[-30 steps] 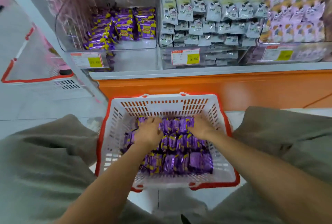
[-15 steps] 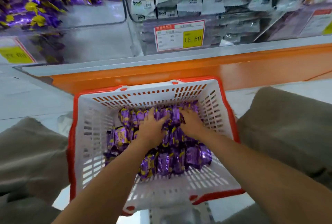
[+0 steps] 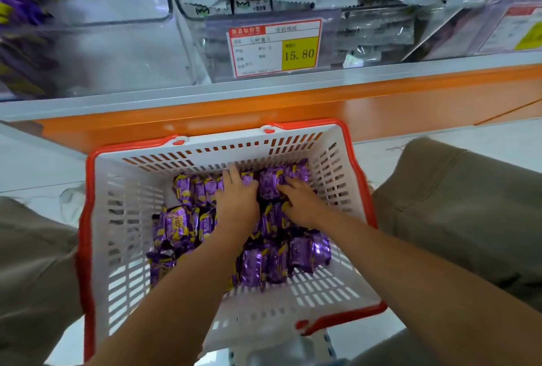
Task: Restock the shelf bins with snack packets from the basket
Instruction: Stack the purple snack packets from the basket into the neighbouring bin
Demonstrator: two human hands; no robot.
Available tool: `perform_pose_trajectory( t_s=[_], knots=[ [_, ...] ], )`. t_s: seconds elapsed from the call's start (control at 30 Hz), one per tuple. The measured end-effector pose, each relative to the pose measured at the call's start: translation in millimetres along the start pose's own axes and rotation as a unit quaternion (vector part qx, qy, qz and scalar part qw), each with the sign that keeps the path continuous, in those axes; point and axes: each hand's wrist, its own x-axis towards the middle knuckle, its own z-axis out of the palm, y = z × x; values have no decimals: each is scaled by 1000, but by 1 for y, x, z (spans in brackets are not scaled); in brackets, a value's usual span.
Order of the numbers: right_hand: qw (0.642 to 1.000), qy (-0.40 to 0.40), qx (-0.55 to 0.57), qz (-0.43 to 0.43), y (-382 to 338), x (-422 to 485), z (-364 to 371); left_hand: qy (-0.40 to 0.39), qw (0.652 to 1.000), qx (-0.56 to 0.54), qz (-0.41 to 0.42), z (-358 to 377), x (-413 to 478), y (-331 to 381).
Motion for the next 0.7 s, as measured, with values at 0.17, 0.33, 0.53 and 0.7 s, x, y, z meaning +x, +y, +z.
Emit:
perform_pose_trajectory(
  t_s=[0.17,0.33,0.53,0.7],
  knots=[
    [1000,11,2,-7,0,-3,1,25,989,-142,-44,12,4,-19],
    [1000,15,9,-12,0,-4,1,29,972,-203,-114,16,10,-15],
    [999,24,27,-15,0,-4,-1,29,963,-228,-143,12,17,-19],
    [995,71,73,-7,-7,-5,-2,16,962,-231,-145,-2,14,-30]
  ],
)
